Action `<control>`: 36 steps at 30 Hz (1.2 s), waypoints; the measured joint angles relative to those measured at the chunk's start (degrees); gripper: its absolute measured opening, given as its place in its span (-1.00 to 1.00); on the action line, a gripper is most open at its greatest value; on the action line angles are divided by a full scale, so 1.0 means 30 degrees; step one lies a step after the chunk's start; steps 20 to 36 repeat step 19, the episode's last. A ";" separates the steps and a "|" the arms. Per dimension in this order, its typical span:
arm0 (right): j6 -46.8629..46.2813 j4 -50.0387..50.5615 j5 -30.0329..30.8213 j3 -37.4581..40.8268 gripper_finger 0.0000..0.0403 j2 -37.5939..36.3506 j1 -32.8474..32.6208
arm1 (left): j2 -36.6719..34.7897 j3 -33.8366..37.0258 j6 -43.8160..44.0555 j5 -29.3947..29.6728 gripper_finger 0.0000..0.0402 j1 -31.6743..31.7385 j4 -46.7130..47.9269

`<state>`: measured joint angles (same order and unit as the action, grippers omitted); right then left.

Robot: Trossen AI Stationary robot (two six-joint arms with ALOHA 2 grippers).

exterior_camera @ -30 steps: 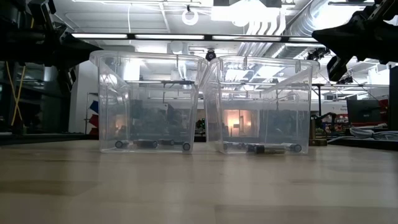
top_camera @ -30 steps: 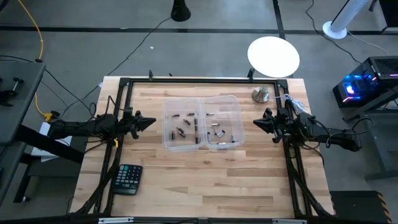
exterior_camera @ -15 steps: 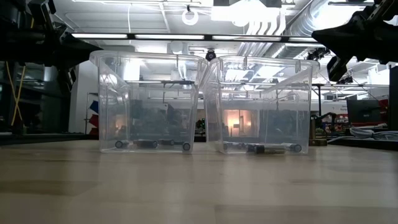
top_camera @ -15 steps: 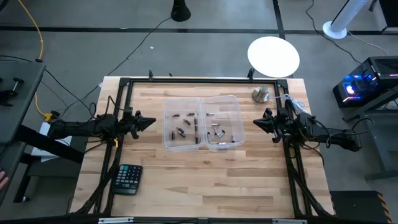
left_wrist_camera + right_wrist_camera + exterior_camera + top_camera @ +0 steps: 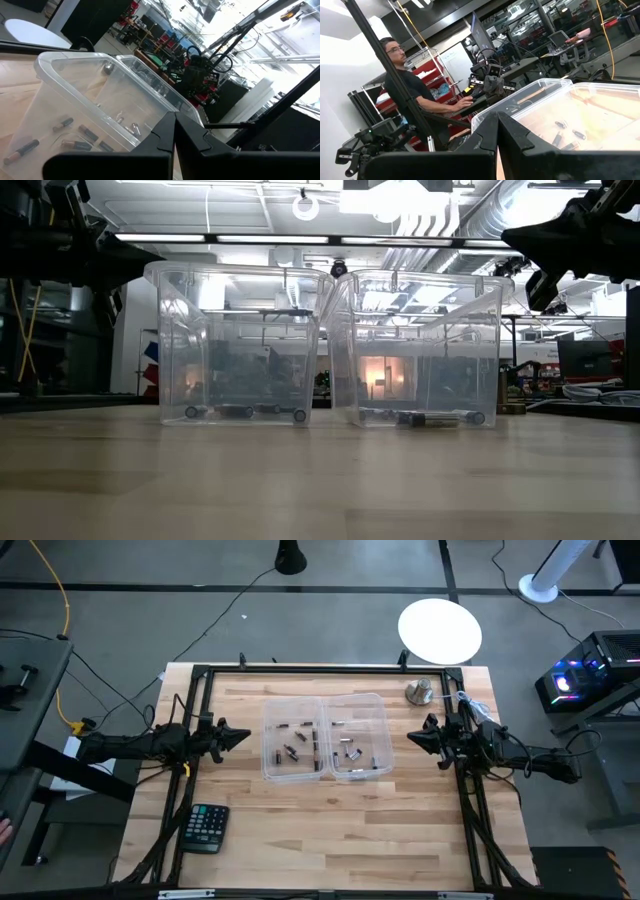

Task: Sort batteries
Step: Return to Home Position

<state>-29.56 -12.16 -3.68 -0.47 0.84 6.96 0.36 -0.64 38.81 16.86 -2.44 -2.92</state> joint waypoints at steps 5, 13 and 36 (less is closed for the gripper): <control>0.0000 0.0000 -0.0007 0.0000 -1.00 0.0000 0.0000 | 0.0000 0.0000 0.0000 0.0007 -1.00 0.0000 0.0000; -0.0007 0.0000 -0.0022 0.0000 -1.00 0.0000 0.0001 | 0.0000 0.0000 0.0000 0.0000 -1.00 -0.0004 0.0000; -0.0007 0.0000 -0.0138 0.0000 -1.00 0.0000 0.0007 | 0.0000 0.0000 0.0000 0.0004 -1.00 -0.0003 0.0000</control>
